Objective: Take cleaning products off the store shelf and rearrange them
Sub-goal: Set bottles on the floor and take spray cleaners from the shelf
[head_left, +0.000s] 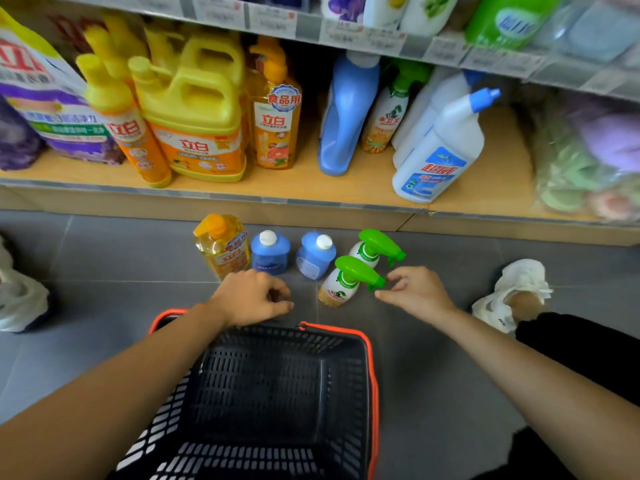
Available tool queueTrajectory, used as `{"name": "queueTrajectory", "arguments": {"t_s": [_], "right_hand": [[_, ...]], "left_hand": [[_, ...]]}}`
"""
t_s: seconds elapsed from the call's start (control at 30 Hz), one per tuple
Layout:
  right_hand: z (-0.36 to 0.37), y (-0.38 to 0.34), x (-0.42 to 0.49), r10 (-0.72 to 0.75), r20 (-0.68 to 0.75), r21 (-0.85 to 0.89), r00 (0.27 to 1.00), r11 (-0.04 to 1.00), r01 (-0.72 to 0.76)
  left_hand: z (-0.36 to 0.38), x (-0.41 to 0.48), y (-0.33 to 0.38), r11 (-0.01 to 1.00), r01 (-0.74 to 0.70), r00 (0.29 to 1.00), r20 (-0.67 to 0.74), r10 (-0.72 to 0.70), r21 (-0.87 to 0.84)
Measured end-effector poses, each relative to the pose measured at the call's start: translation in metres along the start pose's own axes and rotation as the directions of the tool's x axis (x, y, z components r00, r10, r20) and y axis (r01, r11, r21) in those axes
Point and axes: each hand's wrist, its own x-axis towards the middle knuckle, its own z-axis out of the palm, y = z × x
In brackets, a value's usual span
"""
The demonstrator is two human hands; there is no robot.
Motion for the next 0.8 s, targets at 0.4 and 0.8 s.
{"name": "queueTrajectory", "arguments": {"t_s": [0.4,0.8], "right_hand": [[-0.084,-0.113,0.125,-0.071,-0.342,0.278,0.937,0.945,0.173],[-0.079,-0.156,0.26,0.122,-0.603,0.562,0.789,0.767,0.31]], "left_hand": [[-0.046,0.113,-0.002,0.992,-0.08,0.973,-0.209,0.1,0.102],[-0.017,0.144,-0.026,0.996,-0.09,0.984,-0.152,0.092,0.021]]}}
